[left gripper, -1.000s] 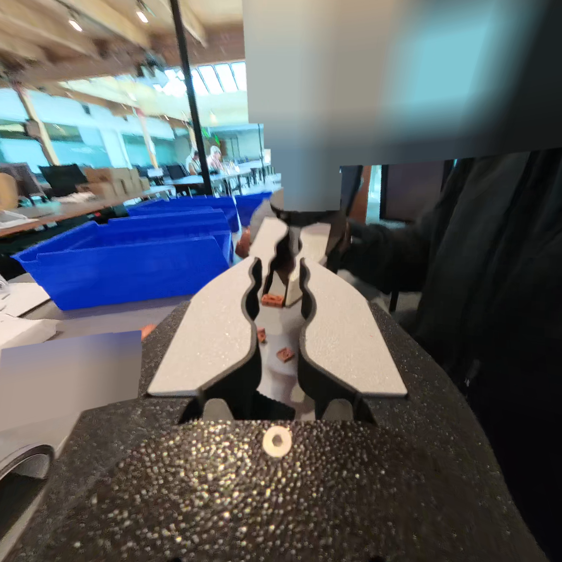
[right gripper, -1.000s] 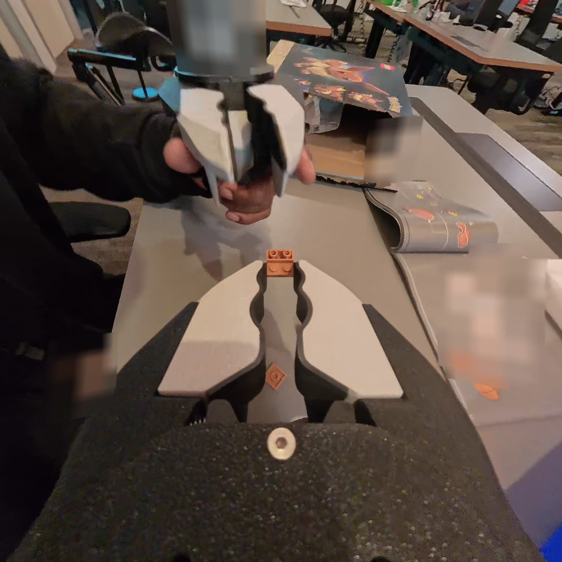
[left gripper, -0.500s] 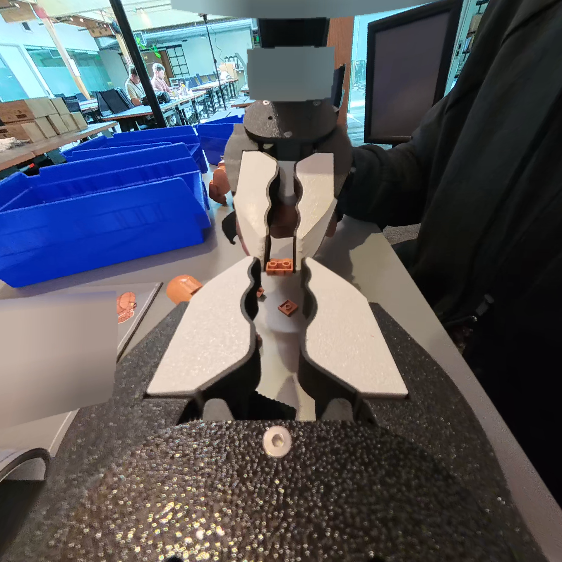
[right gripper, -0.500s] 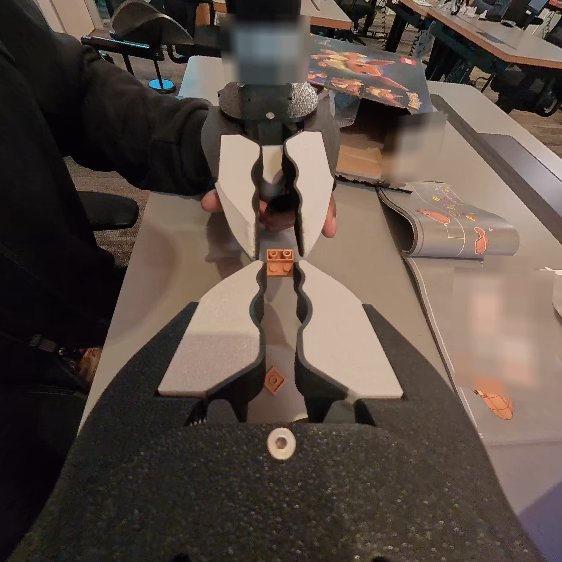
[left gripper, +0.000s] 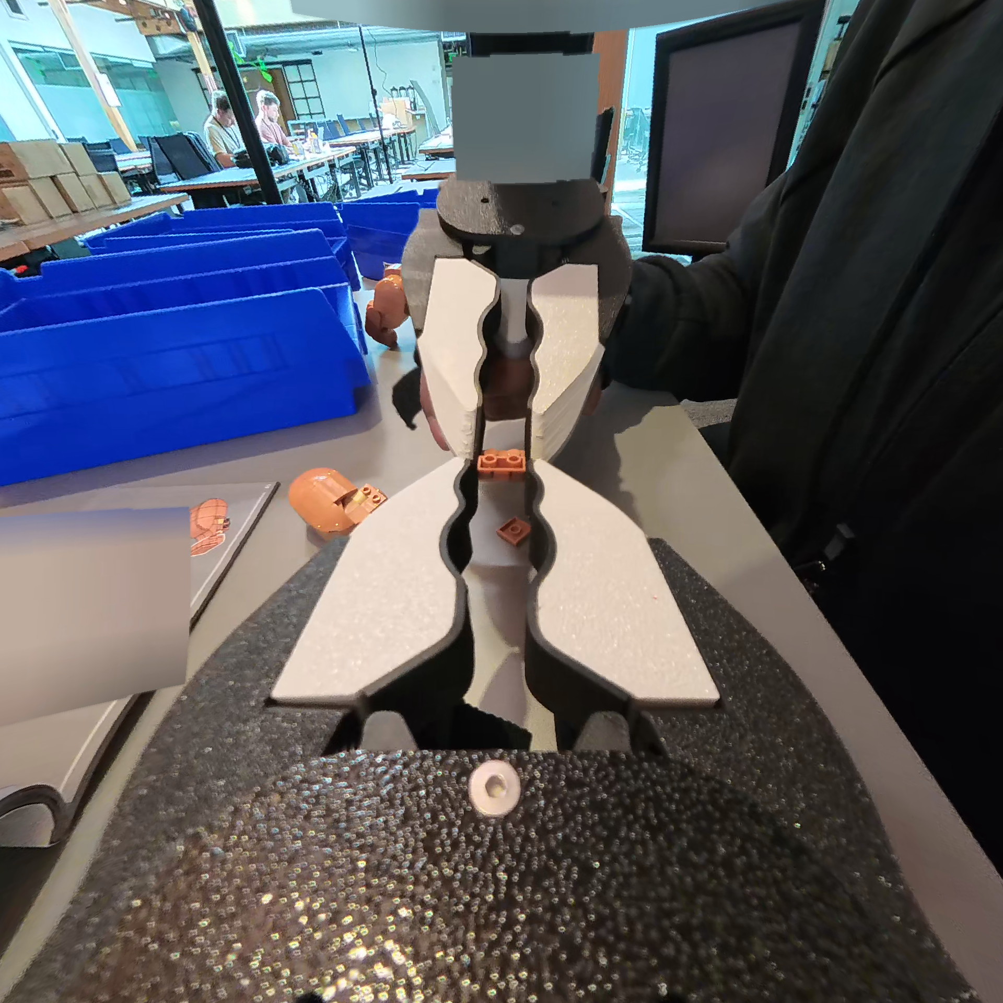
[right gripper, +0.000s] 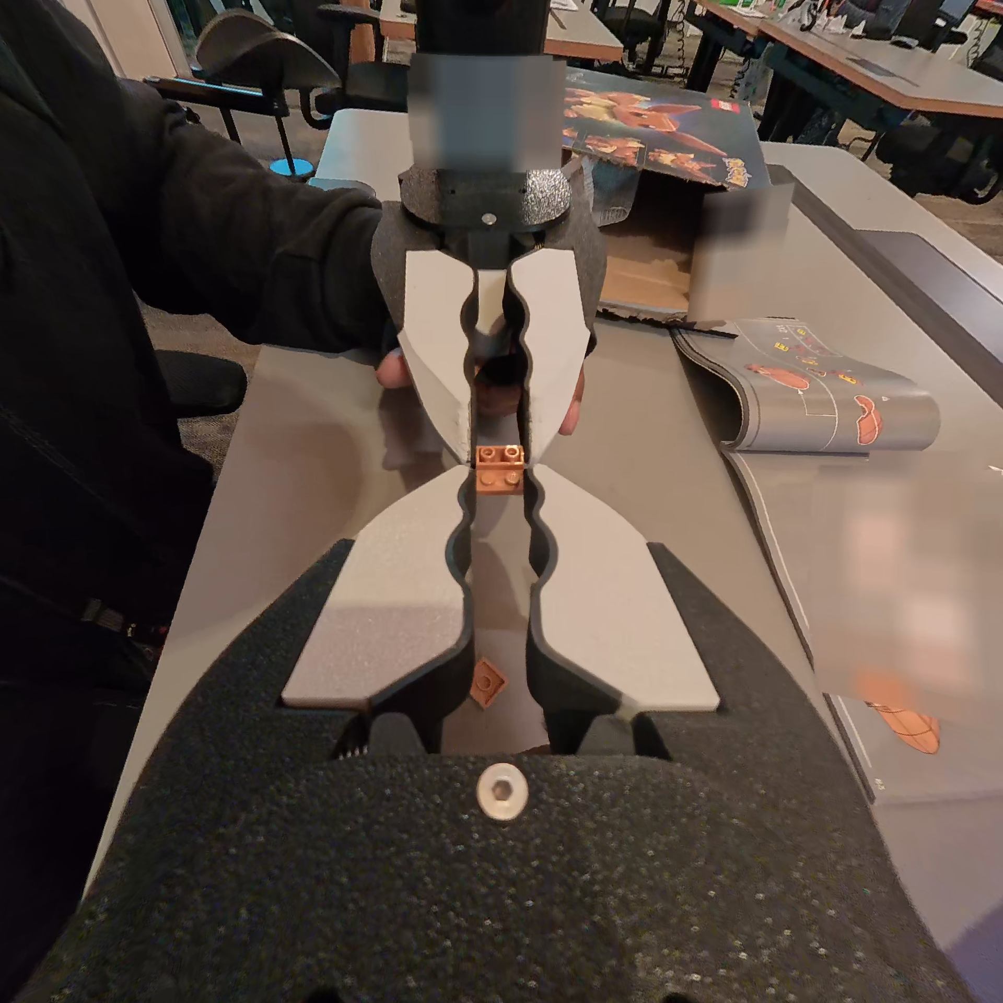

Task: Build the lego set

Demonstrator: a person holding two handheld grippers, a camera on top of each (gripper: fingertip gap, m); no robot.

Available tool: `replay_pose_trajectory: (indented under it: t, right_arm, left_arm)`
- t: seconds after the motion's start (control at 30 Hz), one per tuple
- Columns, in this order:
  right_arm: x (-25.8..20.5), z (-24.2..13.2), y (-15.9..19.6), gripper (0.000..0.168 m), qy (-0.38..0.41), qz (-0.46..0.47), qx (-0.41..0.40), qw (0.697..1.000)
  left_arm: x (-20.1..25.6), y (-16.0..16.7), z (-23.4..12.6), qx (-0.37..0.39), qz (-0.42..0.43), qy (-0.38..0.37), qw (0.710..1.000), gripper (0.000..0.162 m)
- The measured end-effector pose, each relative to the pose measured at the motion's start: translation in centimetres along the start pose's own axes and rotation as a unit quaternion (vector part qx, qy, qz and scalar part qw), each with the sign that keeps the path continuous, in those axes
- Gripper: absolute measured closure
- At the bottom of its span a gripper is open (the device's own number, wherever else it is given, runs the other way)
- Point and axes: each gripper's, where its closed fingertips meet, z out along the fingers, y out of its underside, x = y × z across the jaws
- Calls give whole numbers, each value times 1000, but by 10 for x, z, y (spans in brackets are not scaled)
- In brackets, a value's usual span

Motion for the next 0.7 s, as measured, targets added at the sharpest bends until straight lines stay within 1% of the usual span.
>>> replay_pose_trajectory:
  t: [0.5,0.57,0.7]
  right_arm:
    - [4,1,2,151,16,5,0,1000]
    - [4,0,2,146,17,9,2,1000]
    - [9,-3,3,140,29,13,-4,999]
  left_arm:
    - [-4,2,1,-4,-3,-6,1000,146]
    - [-5,2,1,-3,-6,-9,1000,146]
    - [-9,2,0,-2,-10,-17,1000,146]
